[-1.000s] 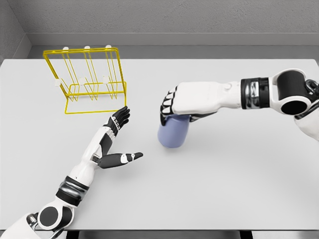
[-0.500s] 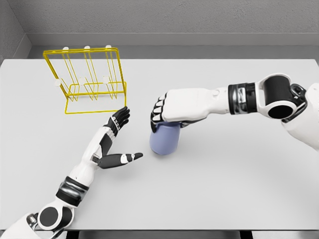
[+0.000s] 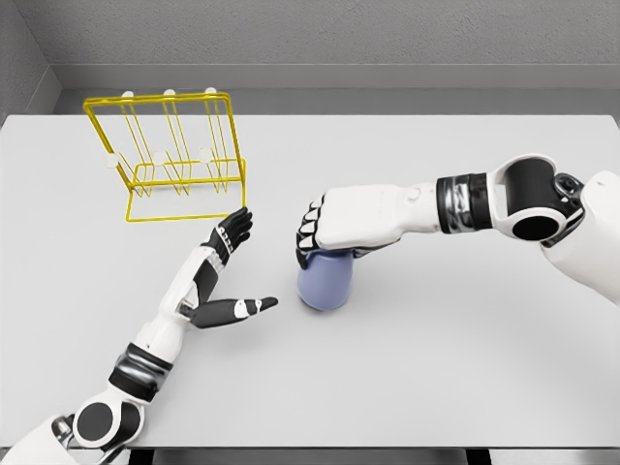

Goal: Place the cup on the cup holder with both arms

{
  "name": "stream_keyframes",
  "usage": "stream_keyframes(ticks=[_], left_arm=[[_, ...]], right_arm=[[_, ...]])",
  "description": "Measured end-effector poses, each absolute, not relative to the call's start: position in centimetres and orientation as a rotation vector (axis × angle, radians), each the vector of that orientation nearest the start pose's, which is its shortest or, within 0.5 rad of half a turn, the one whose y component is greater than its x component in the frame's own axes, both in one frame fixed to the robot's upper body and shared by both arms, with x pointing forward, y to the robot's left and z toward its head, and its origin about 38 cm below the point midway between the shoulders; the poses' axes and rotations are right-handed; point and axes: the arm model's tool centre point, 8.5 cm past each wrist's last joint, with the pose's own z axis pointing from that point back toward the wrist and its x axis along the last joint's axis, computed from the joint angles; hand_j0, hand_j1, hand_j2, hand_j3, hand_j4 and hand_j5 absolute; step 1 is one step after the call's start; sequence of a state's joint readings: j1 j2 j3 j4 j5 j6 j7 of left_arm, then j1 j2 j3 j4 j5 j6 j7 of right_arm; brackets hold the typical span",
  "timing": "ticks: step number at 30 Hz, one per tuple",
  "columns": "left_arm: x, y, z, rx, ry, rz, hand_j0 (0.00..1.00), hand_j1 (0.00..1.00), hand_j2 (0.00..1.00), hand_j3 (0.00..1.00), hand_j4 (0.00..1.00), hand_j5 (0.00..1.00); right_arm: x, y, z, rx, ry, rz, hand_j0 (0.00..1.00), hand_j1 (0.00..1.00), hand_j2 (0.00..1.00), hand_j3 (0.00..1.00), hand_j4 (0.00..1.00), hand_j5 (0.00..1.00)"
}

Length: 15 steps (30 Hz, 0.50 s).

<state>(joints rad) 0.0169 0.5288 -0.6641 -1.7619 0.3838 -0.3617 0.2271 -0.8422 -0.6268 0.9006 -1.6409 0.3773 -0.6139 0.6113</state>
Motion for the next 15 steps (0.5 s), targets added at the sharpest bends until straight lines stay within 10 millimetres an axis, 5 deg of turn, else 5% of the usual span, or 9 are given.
stream_keyframes(ticks=[15], left_arm=[[29.24, 19.09, 8.04, -0.361, -1.715, -0.378, 1.00, 1.00, 1.00, 1.00, 1.00, 1.00]], right_arm=[[39.93, -14.03, 22.66, 0.133, 1.772, -2.794, 0.63, 0.63, 0.63, 0.63, 0.63, 0.63]])
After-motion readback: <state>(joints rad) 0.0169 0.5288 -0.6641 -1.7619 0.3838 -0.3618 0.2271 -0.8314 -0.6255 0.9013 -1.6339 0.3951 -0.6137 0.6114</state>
